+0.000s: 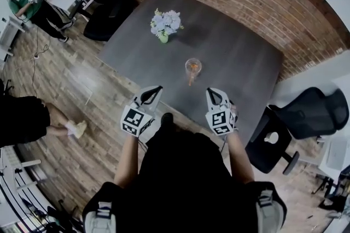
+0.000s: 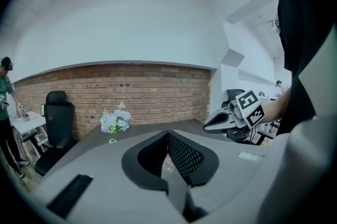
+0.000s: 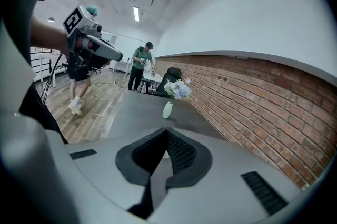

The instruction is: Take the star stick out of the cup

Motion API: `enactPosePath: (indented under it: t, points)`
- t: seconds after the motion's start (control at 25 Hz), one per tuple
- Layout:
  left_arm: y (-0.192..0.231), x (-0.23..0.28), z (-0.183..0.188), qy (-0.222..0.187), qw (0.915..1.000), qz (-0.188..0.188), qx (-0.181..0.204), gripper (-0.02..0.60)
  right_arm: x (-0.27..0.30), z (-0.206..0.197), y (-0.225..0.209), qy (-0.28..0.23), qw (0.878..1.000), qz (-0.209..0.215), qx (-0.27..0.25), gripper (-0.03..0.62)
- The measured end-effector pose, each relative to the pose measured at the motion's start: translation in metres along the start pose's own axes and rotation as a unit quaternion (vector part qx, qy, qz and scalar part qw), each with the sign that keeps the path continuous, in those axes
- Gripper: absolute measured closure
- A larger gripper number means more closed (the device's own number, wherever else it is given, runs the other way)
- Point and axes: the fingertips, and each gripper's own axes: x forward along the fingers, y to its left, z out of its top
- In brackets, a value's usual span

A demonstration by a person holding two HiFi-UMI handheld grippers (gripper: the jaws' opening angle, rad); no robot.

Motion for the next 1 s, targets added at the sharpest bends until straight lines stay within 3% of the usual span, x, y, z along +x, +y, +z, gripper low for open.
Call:
enactPosePath:
  t: [1.0]
  points:
    - [0.110, 0.013, -0.012, 0.011, 0.9986, -0.049, 0.012, 0.578, 0.082, 0.030, 0.029, 0.027, 0.998, -0.035, 0.035, 0.594]
